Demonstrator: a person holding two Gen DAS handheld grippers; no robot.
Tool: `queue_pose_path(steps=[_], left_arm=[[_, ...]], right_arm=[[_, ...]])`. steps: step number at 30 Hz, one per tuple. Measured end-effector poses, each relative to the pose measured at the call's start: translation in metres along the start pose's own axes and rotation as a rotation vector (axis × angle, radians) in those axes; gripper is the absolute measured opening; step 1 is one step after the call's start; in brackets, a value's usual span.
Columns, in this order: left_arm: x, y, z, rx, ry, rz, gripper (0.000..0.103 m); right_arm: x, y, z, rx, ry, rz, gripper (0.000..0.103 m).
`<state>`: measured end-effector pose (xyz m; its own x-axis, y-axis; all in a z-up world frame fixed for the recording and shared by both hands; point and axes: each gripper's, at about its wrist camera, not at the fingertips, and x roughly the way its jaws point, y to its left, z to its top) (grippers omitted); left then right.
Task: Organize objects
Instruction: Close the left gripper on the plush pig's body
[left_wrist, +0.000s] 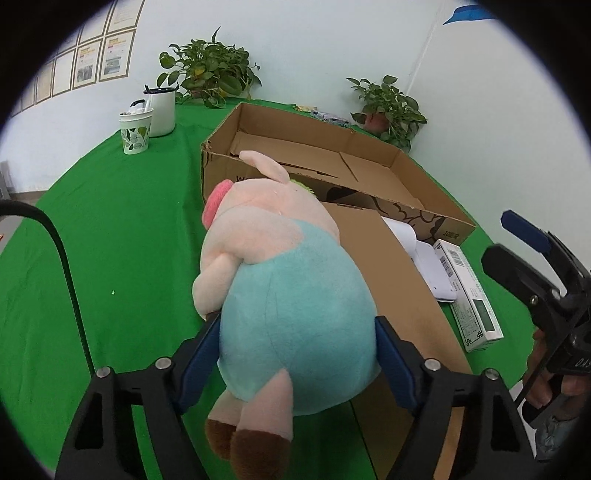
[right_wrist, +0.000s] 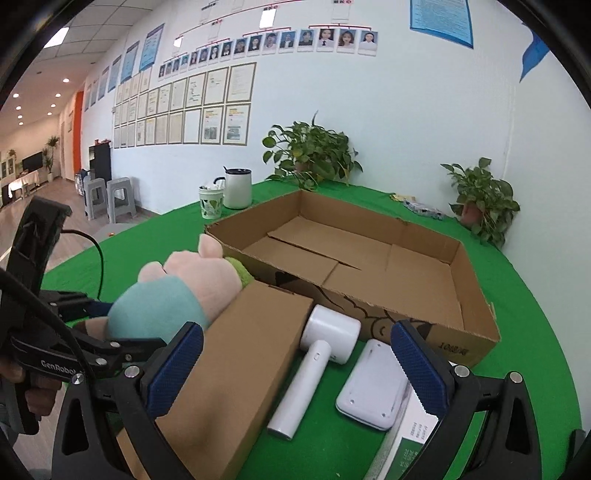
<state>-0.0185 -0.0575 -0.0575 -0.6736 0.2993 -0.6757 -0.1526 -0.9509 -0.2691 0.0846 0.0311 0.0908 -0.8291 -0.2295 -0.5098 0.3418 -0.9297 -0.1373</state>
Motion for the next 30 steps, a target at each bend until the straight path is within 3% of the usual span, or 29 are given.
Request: queue_pose_path(steps=[7,14,17,21,30], left_arm=[[-0.018,0.005,-0.006,0.002,-0.01,0.005,0.062],[-0.054,0.026,-0.033,-0.048,-0.007,0.011,0.061],[-0.061,0.03,-0.044,-0.064,-0.002,0.014,0.061],[-0.066,0.035,-0.053,-0.101,-0.006,0.009,0.061],[-0.07,0.049,-0.058,-0.156,-0.015,-0.022,0.059]], right_arm=[[0.018,0.023,0.046,0.063,-0.013,0.238,0.102],[0.078,0.061,0.078,0.223,0.213,0.528,0.102],[0.111,0.089,0.078,0.251,0.361,0.555,0.102],[0.139,0.126,0.065,0.229,0.53,0.518,0.102],[0.159,0.164,0.06,0.287,0.673,0.571,0.1]])
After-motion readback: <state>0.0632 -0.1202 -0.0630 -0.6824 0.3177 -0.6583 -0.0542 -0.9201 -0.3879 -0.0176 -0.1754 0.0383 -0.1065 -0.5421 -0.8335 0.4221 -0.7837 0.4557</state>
